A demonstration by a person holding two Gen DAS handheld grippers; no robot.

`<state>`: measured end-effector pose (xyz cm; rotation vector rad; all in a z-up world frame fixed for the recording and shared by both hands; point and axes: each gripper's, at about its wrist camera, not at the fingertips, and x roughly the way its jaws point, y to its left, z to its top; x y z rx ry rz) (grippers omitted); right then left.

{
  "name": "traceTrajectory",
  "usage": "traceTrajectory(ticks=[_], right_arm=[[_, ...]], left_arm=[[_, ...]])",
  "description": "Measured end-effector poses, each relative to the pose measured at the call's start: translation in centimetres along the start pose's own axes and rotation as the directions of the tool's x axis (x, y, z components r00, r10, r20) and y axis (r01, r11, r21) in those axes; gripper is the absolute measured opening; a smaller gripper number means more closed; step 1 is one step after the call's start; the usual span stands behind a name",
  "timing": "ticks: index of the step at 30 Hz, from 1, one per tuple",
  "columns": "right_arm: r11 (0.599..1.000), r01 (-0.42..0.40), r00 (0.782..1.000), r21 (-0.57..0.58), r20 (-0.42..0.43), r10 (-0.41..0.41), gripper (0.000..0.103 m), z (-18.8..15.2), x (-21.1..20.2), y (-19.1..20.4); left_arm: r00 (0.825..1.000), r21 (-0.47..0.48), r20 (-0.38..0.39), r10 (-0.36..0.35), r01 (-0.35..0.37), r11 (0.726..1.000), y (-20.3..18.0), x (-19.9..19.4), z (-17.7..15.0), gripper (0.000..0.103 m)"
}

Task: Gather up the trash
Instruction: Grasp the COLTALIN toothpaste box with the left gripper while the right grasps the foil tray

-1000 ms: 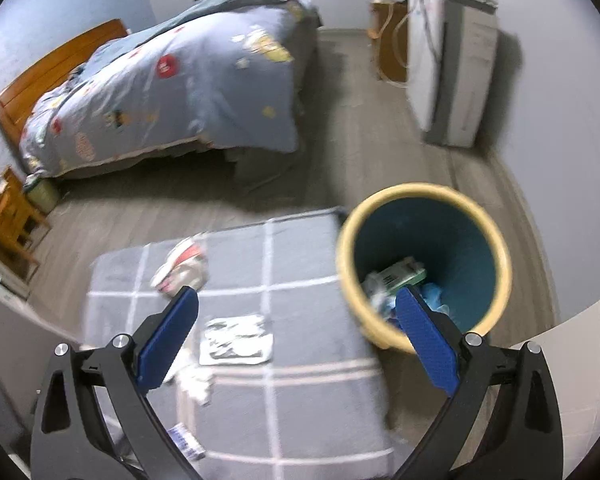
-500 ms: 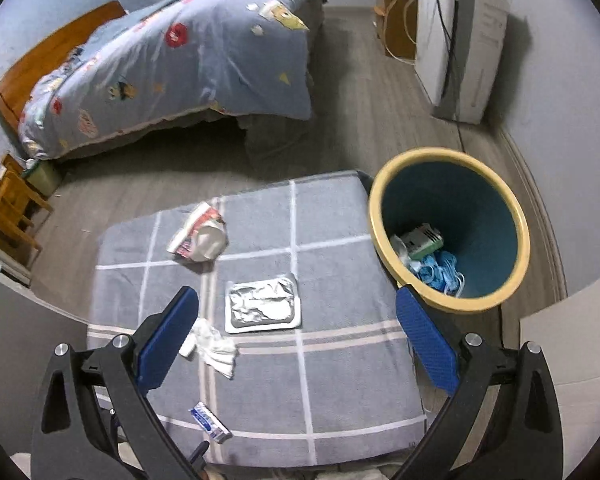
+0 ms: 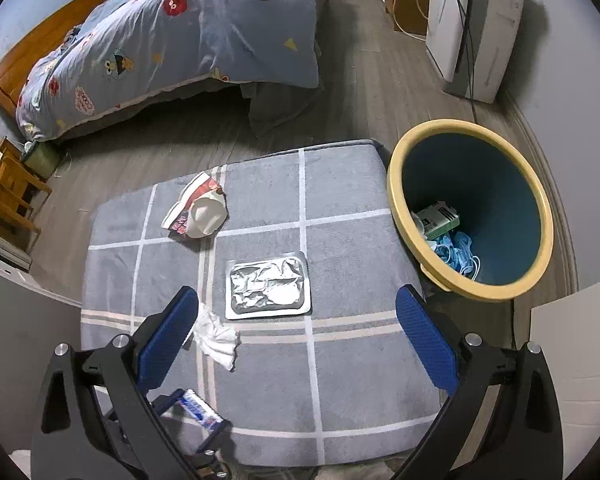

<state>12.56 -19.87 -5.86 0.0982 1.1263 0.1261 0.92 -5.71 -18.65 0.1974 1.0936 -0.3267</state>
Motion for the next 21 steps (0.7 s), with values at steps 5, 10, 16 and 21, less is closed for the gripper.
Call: traceTrajectory(ticks=[5, 10, 16, 21], right_arm=[[1.000, -0.008, 0.999, 0.027, -0.030, 0.009, 0.097, 0.3, 1.3, -0.4], [0.999, -0.027, 0.999, 0.041, -0.030, 0.028, 0.097, 1.0, 2.3, 0.3], [0.999, 0.022, 0.995, -0.040, -0.092, -0.025, 0.097, 1.1, 6.5, 2.1], [0.999, -0.016, 0.983, -0.027, -0.182, 0.011, 0.097, 1.0, 10.4, 2.9]], left_arm=[[0.998, -0.071, 0.048, 0.042, -0.039, 0.997, 2.5, -3.1, 1.7, 0.061], [0.982, -0.117, 0.157, 0.105, -0.087, 0.989, 6.7, -9.1, 5.8, 0.061], [0.951, -0.075, 0.229, 0.206, -0.194, 0.978, 10.9, -14.2, 8.7, 0.061], [0.958, -0.197, 0.215, 0.190, -0.148, 0.969, 15.1, -12.4, 8.3, 0.061]])
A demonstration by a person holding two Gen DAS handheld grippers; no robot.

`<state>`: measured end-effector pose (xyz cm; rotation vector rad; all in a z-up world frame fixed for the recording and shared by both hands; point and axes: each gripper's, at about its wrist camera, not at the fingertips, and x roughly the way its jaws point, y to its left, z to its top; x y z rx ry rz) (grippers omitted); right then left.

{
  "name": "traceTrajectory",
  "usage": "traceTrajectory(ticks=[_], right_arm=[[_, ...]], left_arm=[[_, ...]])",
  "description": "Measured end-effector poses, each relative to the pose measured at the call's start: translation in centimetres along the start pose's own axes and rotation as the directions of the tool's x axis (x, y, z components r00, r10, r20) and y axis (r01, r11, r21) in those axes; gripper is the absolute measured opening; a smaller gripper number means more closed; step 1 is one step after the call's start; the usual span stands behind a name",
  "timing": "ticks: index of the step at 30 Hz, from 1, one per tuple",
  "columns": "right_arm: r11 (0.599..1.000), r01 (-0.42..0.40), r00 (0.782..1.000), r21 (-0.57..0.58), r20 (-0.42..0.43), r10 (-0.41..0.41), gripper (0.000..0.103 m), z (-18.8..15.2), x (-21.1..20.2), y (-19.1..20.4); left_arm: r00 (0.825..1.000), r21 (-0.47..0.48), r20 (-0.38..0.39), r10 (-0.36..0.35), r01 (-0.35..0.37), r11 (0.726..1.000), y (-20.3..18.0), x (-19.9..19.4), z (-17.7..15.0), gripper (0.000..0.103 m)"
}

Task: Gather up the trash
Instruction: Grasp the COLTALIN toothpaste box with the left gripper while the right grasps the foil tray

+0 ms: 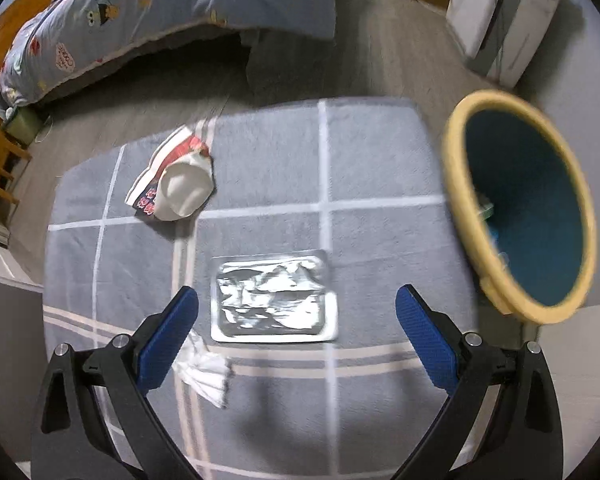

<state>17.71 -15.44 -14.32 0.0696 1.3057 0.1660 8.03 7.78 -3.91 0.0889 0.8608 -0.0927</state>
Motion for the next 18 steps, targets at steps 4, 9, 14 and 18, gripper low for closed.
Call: traceTrajectory(ticks=[4, 9, 14, 18], right_arm=[[1.000, 0.003, 0.995, 0.007, -0.098, -0.003, 0.097, -0.1, 3.3, 0.6], [1.000, 0.016, 0.990, -0.006, -0.139, -0.017, 0.097, -0.2, 5.1, 2.2], [0.988, 0.140, 0.981, -0.065, -0.123, -0.147, 0.097, -0.6, 6.4, 3.0], [0.989, 0.136, 0.983, -0.066, -0.118, -0.143, 0.098, -0.7, 6.5, 3.2]], left_arm=[[0.999, -0.069, -0.016, -0.044, 0.043, 0.997, 1.2, 1.6, 0.7, 0.061], [0.994, -0.036, -0.031, -0.101, 0.100, 0.994, -0.3, 2.9, 1.0, 0.061], [0.991, -0.027, -0.037, -0.127, 0.126, 0.992, -0.9, 3.0, 1.1, 0.061], [0.991, -0.034, -0.045, -0.122, 0.121, 0.992, -0.5, 3.1, 0.9, 0.061]])
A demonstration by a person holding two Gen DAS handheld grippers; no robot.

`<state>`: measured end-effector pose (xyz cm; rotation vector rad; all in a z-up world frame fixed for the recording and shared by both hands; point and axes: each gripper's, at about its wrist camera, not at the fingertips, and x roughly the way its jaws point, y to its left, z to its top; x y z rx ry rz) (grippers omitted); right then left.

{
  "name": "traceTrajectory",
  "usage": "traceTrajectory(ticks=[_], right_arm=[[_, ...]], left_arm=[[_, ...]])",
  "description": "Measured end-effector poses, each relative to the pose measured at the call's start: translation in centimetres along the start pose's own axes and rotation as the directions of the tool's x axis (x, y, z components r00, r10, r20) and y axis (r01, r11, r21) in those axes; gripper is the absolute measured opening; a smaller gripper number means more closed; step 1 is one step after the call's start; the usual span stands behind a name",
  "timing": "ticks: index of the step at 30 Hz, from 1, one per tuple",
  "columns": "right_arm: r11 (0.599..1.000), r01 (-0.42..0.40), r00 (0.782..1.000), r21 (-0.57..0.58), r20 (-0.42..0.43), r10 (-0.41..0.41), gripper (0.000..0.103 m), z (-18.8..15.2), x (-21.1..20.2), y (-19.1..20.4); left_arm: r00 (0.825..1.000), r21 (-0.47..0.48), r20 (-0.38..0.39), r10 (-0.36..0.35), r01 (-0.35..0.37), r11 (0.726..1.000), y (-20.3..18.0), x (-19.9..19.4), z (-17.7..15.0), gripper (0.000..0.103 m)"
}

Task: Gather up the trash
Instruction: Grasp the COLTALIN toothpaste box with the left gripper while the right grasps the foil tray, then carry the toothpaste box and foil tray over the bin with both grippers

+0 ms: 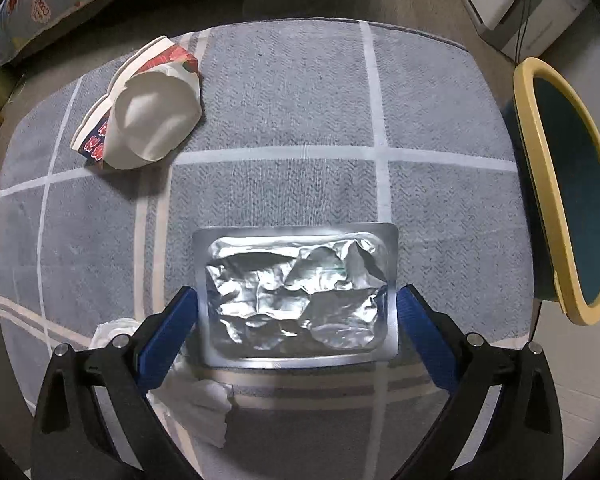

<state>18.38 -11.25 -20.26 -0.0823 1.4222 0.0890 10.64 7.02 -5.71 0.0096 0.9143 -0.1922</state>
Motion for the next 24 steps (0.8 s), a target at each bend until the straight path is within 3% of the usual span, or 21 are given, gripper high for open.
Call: traceTrajectory(ticks=[9, 13, 24], right_arm=[[0.998, -0.040, 0.999, 0.039, 0.035, 0.038, 0.096, 0.3, -1.8, -2.5], [0.988, -0.112, 0.992, 0.109, 0.069, 0.105, 0.096, 0.3, -3.7, -4.5], [0.972, -0.169, 0.953, 0.161, 0.278, 0.119, 0.097, -0.1, -12.6, -12.6]], left_arm=[[1.000, -0.003, 0.004, 0.002, -0.002, 1.000, -0.4, -0.1, 0.3, 0.061], [1.000, 0.006, 0.018, -0.005, 0.005, 1.000, -1.4, -0.1, 0.8, 0.061], [0.999, 0.039, 0.035, -0.005, 0.003, 0.999, -5.7, 1.2, 3.0, 0.061]])
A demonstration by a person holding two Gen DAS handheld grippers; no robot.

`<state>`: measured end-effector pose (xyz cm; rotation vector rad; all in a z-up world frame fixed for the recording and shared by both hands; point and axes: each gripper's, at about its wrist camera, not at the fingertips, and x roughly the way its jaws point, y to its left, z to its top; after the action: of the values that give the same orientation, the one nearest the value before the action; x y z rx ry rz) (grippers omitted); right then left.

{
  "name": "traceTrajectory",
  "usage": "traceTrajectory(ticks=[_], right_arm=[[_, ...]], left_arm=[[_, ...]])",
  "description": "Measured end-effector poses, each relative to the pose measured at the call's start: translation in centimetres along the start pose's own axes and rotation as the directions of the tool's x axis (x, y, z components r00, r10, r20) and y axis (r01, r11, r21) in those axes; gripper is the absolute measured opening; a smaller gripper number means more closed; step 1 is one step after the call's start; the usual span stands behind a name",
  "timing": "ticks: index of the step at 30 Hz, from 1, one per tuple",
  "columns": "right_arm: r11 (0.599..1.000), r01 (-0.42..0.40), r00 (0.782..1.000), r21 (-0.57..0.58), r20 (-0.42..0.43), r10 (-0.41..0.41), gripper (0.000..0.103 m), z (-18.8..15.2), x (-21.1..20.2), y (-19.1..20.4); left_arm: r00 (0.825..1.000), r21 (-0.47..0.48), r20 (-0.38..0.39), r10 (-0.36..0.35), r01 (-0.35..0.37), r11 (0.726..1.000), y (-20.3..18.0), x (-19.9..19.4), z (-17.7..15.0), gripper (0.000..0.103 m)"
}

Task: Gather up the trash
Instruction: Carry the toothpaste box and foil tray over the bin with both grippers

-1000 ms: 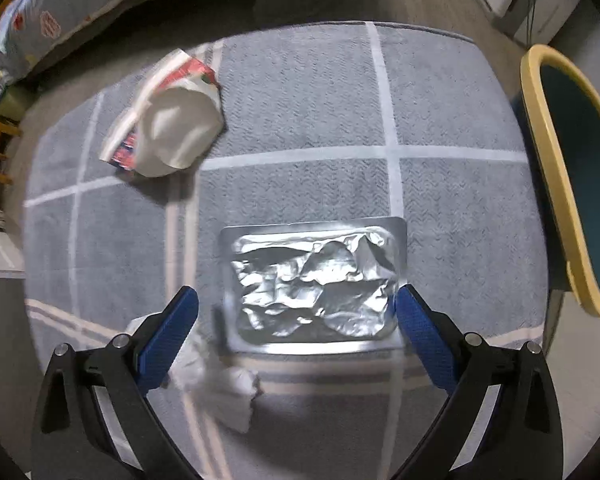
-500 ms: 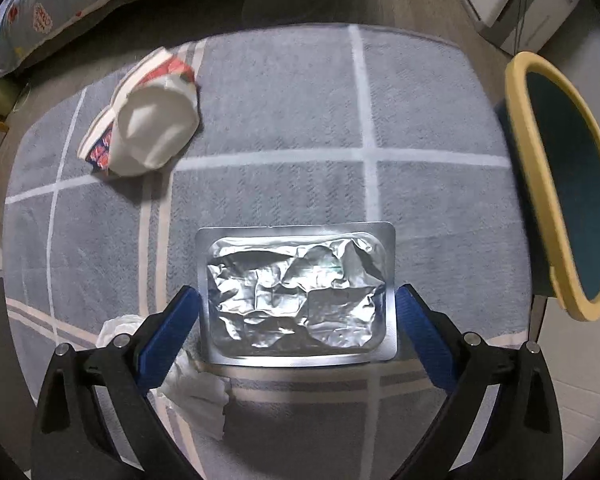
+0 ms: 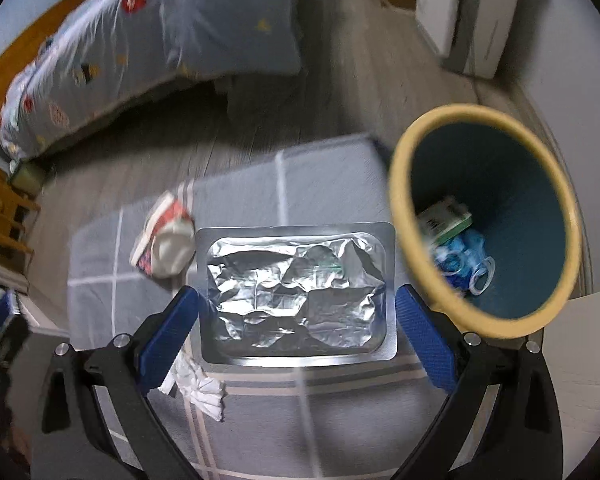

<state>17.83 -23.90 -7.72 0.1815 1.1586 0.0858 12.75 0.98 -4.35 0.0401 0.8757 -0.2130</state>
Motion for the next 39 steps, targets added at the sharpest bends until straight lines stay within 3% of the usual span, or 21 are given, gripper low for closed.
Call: traceTrajectory(ticks=[11, 20, 29, 39], right_arm=[[0.998, 0.035, 0.997, 0.061, 0.060, -0.039, 0.097, 1.7, -1.6, -7.9], [0.994, 0.113, 0.989, 0.000, 0.099, -0.112, 0.097, 3.7, -3.2, -13.3], [0.969, 0.038, 0.998, 0.244, 0.041, -0.049, 0.097, 3.5, -0.1, -20.1], [0.940, 0.015, 0.999, 0.340, 0.030, -0.027, 0.097, 3.3, 1.1, -22.2]], left_arm=[[1.000, 0.079, -0.015, -0.022, 0.023, 0.997, -7.0, 3.6, 2.2, 0.061], [0.996, 0.159, -0.022, -0.086, 0.088, 0.983, -12.4, 5.8, 2.7, 0.061], [0.982, 0.223, -0.030, -0.186, 0.188, 0.956, -20.2, 8.8, 3.5, 0.061], [0.971, 0.331, -0.066, -0.230, 0.239, 0.913, -26.7, 12.5, 4.2, 0.061]])
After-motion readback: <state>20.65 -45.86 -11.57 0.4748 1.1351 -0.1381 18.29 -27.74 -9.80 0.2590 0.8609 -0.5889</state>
